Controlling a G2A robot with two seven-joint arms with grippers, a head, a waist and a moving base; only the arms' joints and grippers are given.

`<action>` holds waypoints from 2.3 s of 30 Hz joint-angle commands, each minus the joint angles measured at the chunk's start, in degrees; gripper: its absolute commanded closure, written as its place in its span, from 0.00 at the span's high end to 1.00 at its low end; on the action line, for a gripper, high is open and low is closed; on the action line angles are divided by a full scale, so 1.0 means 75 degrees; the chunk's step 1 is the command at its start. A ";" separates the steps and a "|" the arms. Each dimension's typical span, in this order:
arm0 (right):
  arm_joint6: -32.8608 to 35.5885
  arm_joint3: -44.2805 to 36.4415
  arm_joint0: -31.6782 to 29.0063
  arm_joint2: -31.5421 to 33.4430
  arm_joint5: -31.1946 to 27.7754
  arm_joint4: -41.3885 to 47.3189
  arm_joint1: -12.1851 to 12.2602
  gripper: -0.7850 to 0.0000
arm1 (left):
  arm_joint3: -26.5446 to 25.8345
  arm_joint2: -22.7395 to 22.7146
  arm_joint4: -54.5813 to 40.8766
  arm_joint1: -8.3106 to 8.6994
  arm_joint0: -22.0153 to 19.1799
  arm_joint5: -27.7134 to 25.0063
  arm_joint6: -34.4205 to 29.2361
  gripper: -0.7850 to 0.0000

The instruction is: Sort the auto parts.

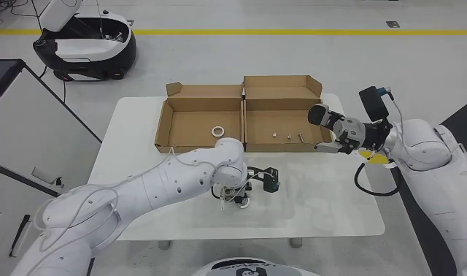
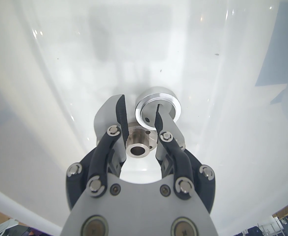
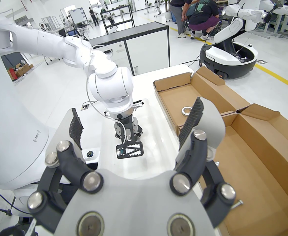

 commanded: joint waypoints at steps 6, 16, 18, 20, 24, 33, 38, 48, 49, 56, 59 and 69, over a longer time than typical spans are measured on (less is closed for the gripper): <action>0.0000 0.0000 0.0000 0.0000 0.0000 0.0000 0.0000 1.00 | 0.0067 0.0000 0.0018 -0.0048 0.0013 0.0020 -0.0019 0.41; 0.0000 0.0000 0.0000 0.0000 0.0000 0.0000 0.0000 1.00 | 0.0179 0.0000 0.0030 -0.0090 0.0069 0.0001 -0.0002 0.24; 0.0000 0.0000 0.0000 0.0000 0.0000 0.0000 0.0000 1.00 | 0.0231 0.0000 0.0081 -0.0104 0.0084 -0.0002 0.0002 0.18; 0.0000 0.0000 0.0000 0.0000 0.0000 0.0000 0.0000 1.00 | 0.0294 0.0000 0.0104 -0.0123 0.0091 -0.0011 0.0010 0.09; 0.0000 0.0000 0.0000 0.0000 0.0000 0.0000 0.0000 1.00 | 0.0392 0.0000 0.0160 -0.0168 0.0071 0.0000 0.0000 0.00; 0.0000 0.0000 0.0000 0.0000 0.0000 0.0000 0.0000 1.00 | 0.0102 0.0000 -0.0542 -0.0074 -0.0595 0.0047 -0.0045 0.00; 0.0000 0.0000 0.0000 0.0000 0.0000 0.0000 0.0000 1.00 | -0.0338 0.0000 -0.0993 0.0218 -0.1105 0.0108 -0.0104 0.00; 0.0000 0.0000 0.0000 0.0000 0.0000 0.0000 0.0000 1.00 | -0.1184 -0.0322 -0.1716 0.1192 -0.1739 -0.0293 0.0299 0.00; 0.0000 0.0000 0.0000 0.0000 0.0000 0.0000 0.0000 1.00 | -0.1257 -0.0454 -0.1791 0.1308 -0.1714 -0.0365 0.0371 0.00; 0.0000 0.0000 0.0000 0.0000 0.0000 0.0000 0.0000 1.00 | -0.1699 -0.1829 -0.2046 0.2233 -0.1085 -0.1160 0.1425 0.00; 0.0000 0.0000 0.0000 0.0000 0.0000 0.0000 0.0000 1.00 | -0.1804 -0.2628 -0.2139 0.2659 -0.0585 -0.1754 0.2151 0.00; 0.0000 0.0000 0.0000 0.0000 0.0000 0.0000 0.0000 1.00 | -0.2254 -0.4929 -0.2473 0.3533 0.1233 -0.3545 0.5109 0.00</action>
